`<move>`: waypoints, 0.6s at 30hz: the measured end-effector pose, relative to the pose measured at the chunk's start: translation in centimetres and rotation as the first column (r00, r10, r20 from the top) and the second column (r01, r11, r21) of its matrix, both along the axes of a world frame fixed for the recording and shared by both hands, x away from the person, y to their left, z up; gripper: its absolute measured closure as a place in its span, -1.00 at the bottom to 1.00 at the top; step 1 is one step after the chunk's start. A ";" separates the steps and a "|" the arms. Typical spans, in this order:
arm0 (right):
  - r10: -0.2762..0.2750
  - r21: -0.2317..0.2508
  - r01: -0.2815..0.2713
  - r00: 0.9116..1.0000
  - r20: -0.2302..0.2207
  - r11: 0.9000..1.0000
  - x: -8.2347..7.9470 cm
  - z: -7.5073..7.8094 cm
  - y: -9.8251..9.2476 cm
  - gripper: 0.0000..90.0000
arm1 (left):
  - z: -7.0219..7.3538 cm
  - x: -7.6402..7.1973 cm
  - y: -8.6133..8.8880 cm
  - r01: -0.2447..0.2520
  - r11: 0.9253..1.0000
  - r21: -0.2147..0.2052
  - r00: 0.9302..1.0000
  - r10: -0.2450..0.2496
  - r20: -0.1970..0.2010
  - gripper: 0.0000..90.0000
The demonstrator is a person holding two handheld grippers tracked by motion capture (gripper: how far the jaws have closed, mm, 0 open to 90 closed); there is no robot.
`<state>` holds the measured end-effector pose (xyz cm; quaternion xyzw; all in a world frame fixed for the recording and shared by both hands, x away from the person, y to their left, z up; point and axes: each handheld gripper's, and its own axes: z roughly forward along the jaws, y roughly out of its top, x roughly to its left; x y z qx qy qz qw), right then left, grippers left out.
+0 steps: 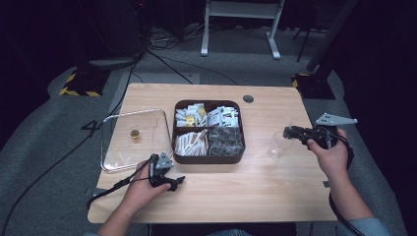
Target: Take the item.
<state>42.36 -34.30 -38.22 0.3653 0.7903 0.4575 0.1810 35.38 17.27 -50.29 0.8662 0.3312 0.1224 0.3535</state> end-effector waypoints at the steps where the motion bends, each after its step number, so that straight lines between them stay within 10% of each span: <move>1: -0.002 0.000 0.002 1.000 -0.009 1.000 0.0 -0.2 0.0 0.67 | 0.0 0.0 0.0 0.000 1.000 0.000 1.000 0.000 0.000 -0.56; 18: -0.012 -0.019 0.011 0.996 -0.088 1.000 0.7 -3.1 0.5 0.66 | 0.0 0.0 0.0 0.000 1.000 0.000 1.000 0.000 0.000 -0.56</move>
